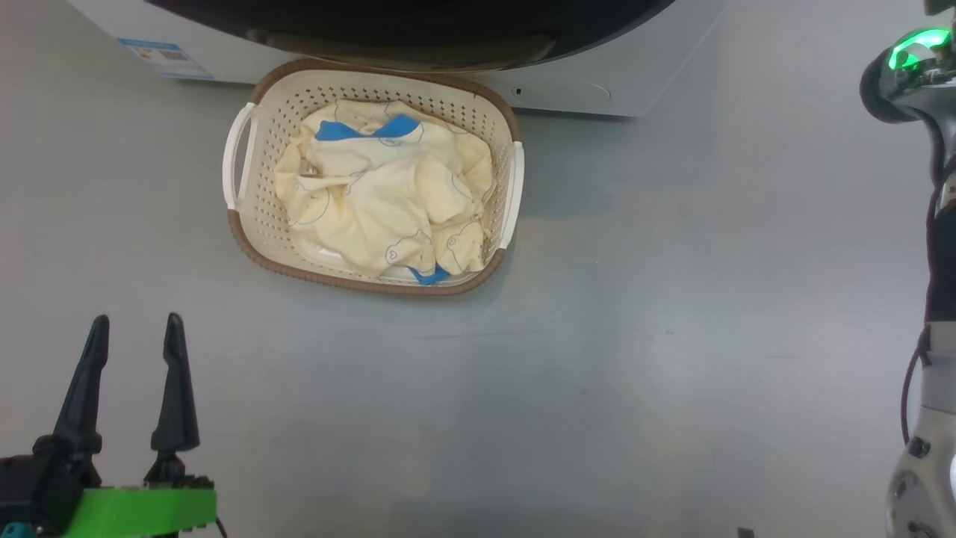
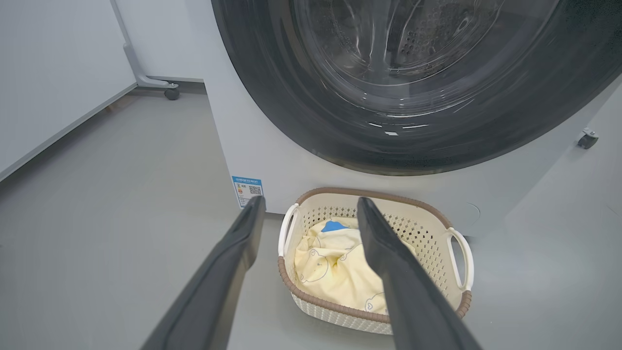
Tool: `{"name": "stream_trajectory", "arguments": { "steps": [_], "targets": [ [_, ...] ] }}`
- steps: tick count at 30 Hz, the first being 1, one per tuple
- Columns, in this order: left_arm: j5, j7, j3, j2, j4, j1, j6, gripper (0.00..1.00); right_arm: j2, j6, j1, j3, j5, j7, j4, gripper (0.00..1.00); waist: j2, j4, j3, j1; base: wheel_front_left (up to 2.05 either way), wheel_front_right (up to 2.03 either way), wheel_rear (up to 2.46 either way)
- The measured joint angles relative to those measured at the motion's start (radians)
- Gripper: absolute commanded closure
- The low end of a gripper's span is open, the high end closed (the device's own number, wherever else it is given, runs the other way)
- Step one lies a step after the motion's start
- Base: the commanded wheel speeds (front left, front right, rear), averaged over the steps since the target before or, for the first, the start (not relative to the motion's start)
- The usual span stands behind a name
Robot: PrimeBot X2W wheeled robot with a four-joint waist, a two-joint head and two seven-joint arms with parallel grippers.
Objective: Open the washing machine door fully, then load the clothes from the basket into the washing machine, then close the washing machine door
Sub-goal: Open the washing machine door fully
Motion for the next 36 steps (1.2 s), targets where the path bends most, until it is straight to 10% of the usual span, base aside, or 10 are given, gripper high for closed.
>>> {"name": "stream_trajectory", "arguments": {
  "steps": [36],
  "targets": [
    [0.000, 0.000, -0.019, -0.060, 0.000, -0.010, 0.000, 0.00, -0.051, 0.000, -0.118, 0.134, -0.018, 0.010, 0.030, 1.00, 0.0000, 0.091, 0.096, 0.0000, 0.00, 0.00, 0.00]
  ]
}}
